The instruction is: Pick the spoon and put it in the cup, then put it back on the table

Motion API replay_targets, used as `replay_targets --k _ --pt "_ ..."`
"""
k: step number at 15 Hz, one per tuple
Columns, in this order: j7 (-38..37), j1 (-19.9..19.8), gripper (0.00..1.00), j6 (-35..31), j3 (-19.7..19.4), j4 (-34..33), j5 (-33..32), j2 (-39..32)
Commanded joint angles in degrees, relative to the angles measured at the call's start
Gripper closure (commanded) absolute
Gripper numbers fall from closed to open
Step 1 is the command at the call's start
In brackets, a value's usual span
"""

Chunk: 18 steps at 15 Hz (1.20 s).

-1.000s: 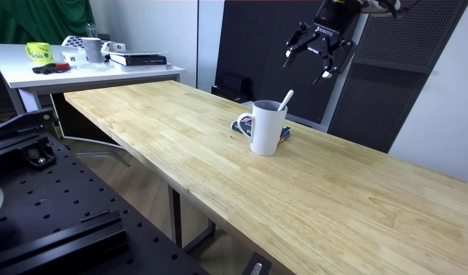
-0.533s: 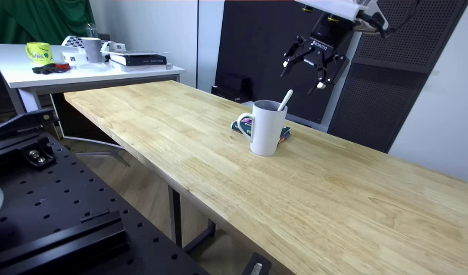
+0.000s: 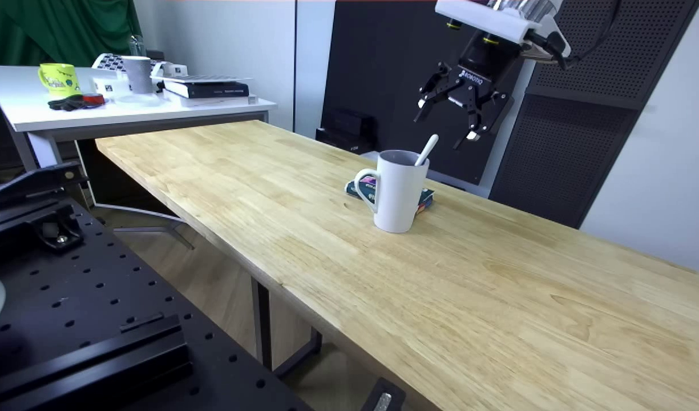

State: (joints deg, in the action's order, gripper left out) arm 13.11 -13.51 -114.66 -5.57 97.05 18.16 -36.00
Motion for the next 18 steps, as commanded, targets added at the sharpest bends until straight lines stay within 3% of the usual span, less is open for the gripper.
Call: replay_targets --k 1,12,13,15,18 --pt "-2.4 -0.6 0.0 1.1 0.7 -1.0 -0.8 -0.5" --pt "-3.3 0.8 0.0 -2.8 0.9 2.7 -1.8 1.0" --pt "-3.4 0.9 0.21 -3.2 0.9 2.8 -2.0 0.9" --pt "-3.6 1.1 0.32 -4.0 0.9 3.2 -2.4 0.7" --pt "-4.4 1.4 0.55 -4.5 0.9 3.4 -3.0 0.6"
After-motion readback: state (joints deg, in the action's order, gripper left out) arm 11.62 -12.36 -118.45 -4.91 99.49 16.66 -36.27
